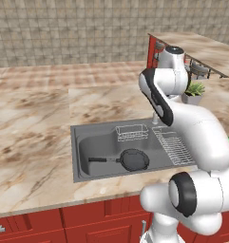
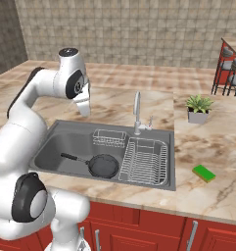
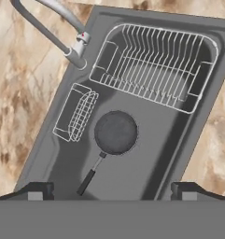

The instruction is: Pick the pan and sponge and place them into the sink. Then turn on the water.

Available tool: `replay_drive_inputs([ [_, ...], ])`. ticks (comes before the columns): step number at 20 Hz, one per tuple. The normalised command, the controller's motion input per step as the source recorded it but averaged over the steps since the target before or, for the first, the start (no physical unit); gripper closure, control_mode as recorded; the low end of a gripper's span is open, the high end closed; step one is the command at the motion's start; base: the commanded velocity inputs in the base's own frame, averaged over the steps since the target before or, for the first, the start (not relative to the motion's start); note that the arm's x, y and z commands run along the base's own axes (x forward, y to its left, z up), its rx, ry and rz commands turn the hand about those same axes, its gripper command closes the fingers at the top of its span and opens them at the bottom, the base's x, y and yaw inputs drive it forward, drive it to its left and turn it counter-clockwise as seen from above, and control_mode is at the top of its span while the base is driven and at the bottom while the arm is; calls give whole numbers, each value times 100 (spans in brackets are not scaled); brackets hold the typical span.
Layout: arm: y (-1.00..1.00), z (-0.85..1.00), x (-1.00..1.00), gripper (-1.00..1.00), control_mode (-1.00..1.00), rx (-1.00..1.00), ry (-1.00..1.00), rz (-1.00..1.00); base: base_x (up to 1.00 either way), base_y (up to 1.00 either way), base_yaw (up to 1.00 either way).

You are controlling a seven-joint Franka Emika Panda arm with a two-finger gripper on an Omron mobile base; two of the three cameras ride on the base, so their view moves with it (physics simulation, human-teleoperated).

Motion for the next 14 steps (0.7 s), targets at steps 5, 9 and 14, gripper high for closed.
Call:
replay_drive_inputs([
  [5, -42, -4, -31, -100, -100, 0, 0, 9, 0, 0, 0],
  [9, -36, -1, -25, -100, -100, 0, 0, 11, 0, 0, 0],
  [14, -35, 0, -13, -100, -100, -2, 0, 12, 0, 0, 0],
])
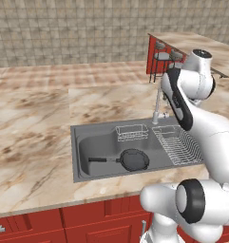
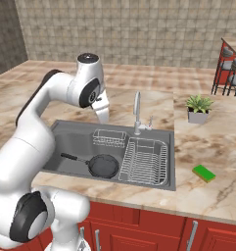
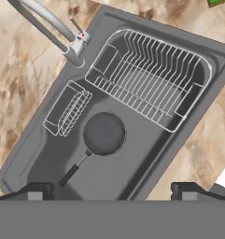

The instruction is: Pick the pan and sponge and place them into the sink. Then turn on the water.

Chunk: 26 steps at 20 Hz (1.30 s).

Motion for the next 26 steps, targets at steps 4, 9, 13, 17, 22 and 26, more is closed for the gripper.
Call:
replay_drive_inputs([
  [4, -39, 1, -10, -100, -100, -3, 0, 10, 0, 0, 0],
  [9, -40, 8, -4, -100, -100, -6, 1, 8, 0, 0, 0],
  [13, -28, 14, -1, -100, -100, -9, 0, 11, 0, 0, 0],
  [17, -24, 13, 0, -100, -100, -10, 1, 12, 0, 0, 0],
  [22, -23, 11, 0, -100, -100, -7, 2, 14, 0, 0, 0],
  [26, -22, 9, 0, -100, -100, -5, 2, 15, 0, 0, 0],
])
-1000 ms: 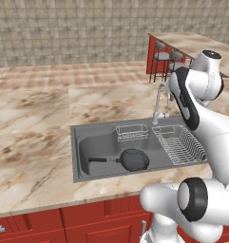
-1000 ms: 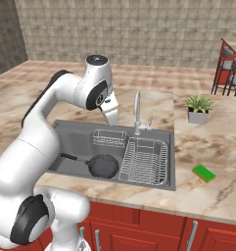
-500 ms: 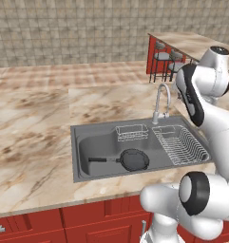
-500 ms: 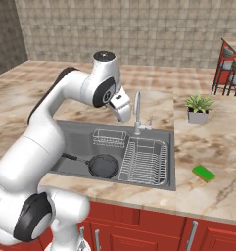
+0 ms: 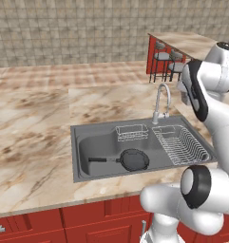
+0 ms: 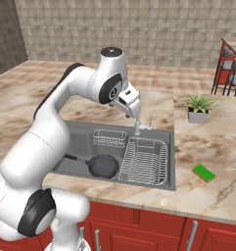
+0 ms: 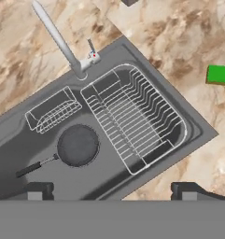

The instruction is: Pick the pan and sponge and place them into the sink. Then turn on the water.

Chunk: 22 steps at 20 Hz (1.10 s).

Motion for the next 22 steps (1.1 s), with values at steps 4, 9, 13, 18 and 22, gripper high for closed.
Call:
replay_drive_inputs([
  [4, -19, 8, 0, -100, -100, -4, 1, 16, 0, 0, 0],
  [9, -18, 5, 1, -100, -100, -4, 1, 17, 0, 0, 0],
  [13, -16, 5, 2, -100, -100, -5, 0, 17, 0, 0, 0],
  [18, -18, 0, 6, -100, -100, -9, 3, 14, 0, 0, 0],
  [22, -19, -8, 4, -100, -100, -13, 3, 13, 0, 0, 0],
])
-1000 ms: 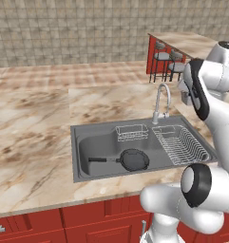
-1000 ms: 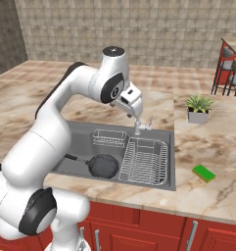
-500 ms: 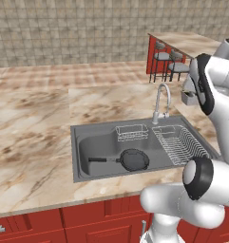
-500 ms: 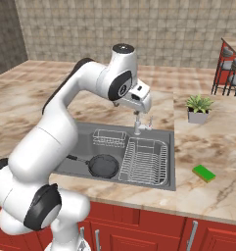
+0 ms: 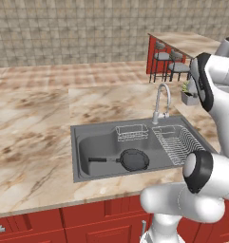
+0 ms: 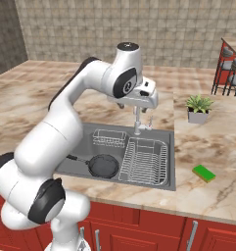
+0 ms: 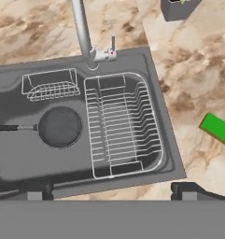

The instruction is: Pick the pan and sponge and place them into the sink. Then turn on the water.

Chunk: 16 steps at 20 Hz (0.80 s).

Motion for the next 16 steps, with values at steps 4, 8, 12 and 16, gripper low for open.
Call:
replay_drive_inputs([
  [4, -19, -10, 0, -100, -100, -14, 0, 12, 0, 0, 0],
  [8, -20, -16, 4, -100, -100, -12, 3, 13, 0, 0, 0],
  [12, -22, -19, 13, -100, -100, -9, 10, 13, 0, 0, 0],
  [16, -16, -17, 8, -100, -100, -6, 8, 17, 0, 0, 0],
])
